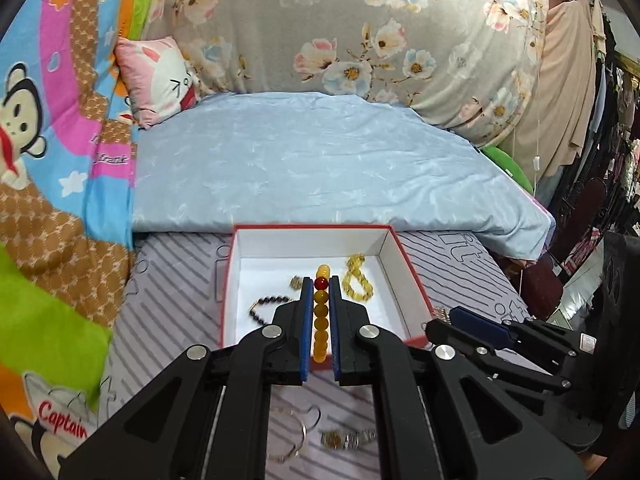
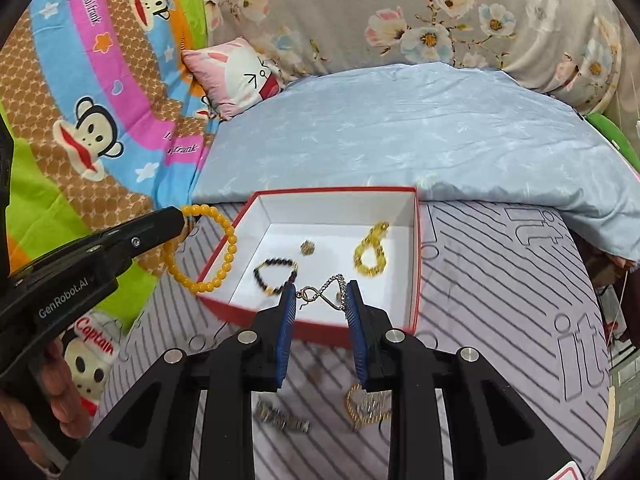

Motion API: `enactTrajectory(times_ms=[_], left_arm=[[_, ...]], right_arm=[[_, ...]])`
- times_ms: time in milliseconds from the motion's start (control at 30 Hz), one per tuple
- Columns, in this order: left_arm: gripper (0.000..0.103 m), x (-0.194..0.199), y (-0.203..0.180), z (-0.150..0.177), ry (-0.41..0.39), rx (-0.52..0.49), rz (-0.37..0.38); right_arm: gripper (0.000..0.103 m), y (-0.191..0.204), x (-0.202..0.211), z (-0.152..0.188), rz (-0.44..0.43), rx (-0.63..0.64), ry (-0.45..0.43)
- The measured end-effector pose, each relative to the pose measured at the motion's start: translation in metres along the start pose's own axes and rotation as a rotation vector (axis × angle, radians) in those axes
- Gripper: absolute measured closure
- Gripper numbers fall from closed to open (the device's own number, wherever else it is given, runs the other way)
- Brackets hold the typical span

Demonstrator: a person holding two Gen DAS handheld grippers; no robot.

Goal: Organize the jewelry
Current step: 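Carry both items into the red box and open both tools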

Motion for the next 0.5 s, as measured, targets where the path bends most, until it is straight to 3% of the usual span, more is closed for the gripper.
enactTrajectory(times_ms=[267,500], left_arm=[[0.096,-0.063,0.007,-0.026,0.055,0.029,0.039],[0.096,-0.098,0.012,-0.025,0.097,0.017,0.011]], right_arm=[[0.079,-0.020,-0.055,-0.029,0.015,-0.023,0.049],[0.079,-0.030,-0.084,-0.032,0.011,-0.042,0.087]])
Point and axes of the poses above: each gripper's, at about its wrist camera, not at the fingertips, and x roughly against the way its jaws point, y to its left, z to its underside, the point moved 4 cm from there along -x, roughly the way its jaws point, and after that the axes turned 10 degrees about y, right-handed, at the moved point
